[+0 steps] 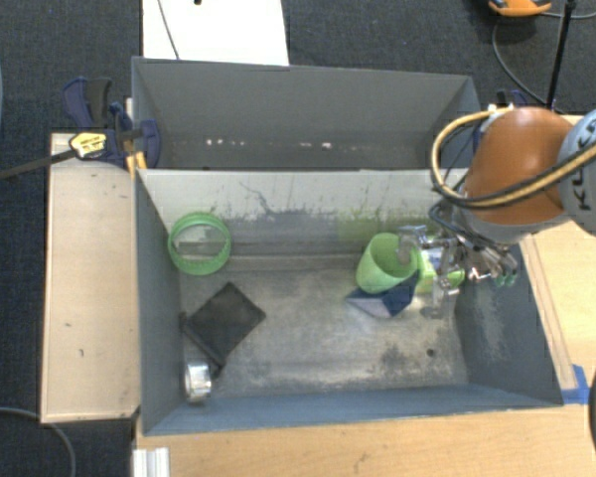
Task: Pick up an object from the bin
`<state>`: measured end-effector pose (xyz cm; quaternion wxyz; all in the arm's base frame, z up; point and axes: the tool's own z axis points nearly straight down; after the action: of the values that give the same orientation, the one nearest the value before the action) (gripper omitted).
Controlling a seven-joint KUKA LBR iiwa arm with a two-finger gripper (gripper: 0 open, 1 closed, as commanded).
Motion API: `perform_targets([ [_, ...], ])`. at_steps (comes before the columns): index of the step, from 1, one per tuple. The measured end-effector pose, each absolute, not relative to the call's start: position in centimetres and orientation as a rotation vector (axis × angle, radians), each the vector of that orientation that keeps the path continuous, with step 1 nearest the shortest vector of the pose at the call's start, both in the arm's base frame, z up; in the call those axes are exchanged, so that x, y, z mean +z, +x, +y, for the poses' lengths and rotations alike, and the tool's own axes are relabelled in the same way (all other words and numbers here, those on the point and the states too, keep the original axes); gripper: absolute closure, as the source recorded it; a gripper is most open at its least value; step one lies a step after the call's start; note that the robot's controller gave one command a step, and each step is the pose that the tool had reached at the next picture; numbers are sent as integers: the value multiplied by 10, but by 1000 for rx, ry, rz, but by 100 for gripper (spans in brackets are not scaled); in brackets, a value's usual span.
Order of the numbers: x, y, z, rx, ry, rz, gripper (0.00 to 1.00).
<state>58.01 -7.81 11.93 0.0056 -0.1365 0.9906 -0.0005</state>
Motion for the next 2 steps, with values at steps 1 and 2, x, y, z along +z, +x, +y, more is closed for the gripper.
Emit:
perform_targets([
  [1,82,562,-102,13,-980,2957,100],
  [2,78,560,-102,17,-1008,2942,100],
])
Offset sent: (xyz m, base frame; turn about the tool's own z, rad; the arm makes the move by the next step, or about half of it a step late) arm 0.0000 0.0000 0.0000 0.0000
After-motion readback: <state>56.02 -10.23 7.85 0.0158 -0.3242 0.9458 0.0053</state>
